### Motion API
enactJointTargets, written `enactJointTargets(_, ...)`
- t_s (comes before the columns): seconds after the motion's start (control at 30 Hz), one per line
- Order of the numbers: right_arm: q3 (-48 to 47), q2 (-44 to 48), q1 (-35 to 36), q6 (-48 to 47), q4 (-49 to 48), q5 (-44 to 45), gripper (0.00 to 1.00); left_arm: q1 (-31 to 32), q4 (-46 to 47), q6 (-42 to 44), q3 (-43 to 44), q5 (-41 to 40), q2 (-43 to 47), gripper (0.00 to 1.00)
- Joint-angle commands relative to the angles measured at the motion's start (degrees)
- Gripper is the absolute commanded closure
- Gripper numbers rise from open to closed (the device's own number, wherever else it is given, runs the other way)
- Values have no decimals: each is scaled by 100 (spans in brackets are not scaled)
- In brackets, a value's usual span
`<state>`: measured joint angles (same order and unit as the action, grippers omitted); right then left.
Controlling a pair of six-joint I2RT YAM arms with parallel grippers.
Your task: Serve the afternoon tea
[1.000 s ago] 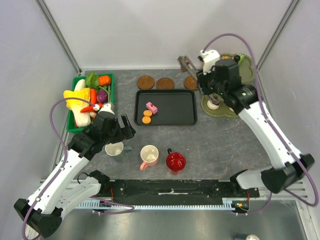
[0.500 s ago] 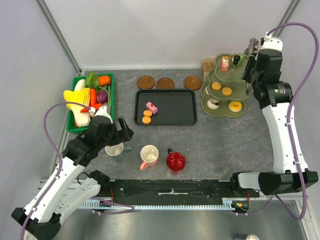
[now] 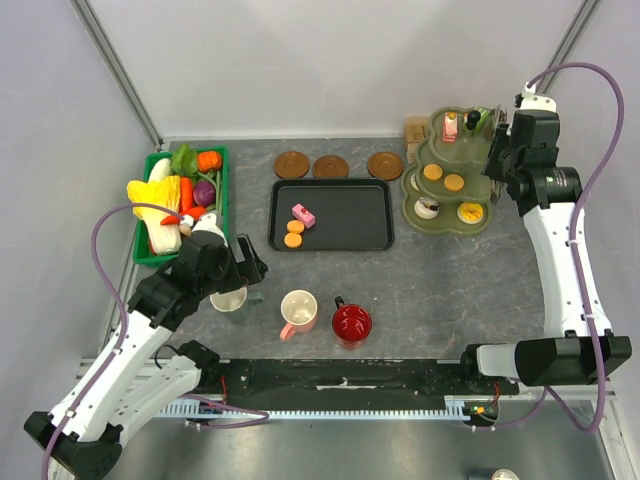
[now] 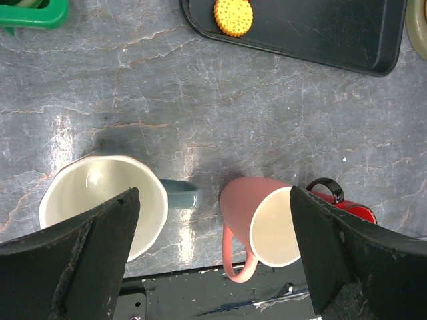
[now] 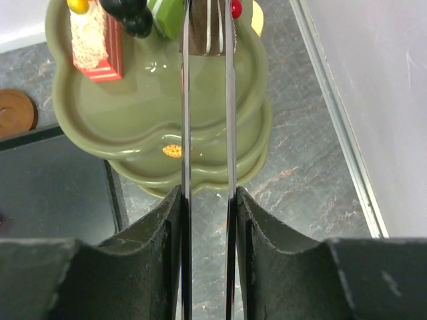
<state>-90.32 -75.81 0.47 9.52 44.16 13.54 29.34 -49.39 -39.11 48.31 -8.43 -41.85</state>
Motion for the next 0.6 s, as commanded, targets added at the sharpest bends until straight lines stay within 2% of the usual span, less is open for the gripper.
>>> enactJointTargets(0.0, 50, 136, -12, 103, -22, -88, 60, -16, 52, 97, -15, 25, 80, 1)
enactJointTargets(0.2, 243, 304, -12, 121, 13, -88, 54, -16, 52, 97, -24, 43, 89, 1)
enactJointTargets(0.37, 138, 225, -3, 15, 75, -194, 43, -16, 61, 79, -50, 78, 98, 1)
enactJointTargets(0.57, -204, 225, -12, 33, 66, -203, 41, -8, 69, 62, -77, 113, 124, 1)
